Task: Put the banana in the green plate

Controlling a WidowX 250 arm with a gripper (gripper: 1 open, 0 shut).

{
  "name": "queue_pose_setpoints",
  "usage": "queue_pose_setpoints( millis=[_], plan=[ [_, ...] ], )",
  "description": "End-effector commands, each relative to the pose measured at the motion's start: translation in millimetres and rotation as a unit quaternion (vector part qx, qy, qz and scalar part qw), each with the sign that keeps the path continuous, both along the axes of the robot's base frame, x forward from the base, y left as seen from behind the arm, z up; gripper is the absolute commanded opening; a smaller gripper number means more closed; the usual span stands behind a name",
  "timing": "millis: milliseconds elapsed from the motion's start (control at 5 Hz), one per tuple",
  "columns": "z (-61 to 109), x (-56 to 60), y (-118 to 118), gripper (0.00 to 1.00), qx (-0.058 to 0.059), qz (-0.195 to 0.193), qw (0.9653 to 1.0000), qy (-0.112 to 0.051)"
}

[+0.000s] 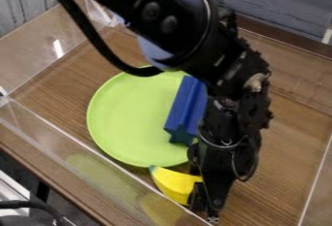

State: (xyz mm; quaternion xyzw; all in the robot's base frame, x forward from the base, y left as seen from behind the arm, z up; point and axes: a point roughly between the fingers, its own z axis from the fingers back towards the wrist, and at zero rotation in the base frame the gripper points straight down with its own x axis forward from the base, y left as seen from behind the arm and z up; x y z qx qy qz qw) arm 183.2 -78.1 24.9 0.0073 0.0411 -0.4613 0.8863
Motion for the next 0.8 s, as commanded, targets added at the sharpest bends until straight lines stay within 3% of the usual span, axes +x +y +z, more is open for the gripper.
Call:
queue_pose_setpoints(
  millis=[0,600],
  plan=[
    [9.4,4.8,2.9,0.00,-0.004,0.003,0.9998,-0.017],
    [10.5,3.5,8.0,0.00,-0.001,0.003,0.9999,-0.014]
  ],
)
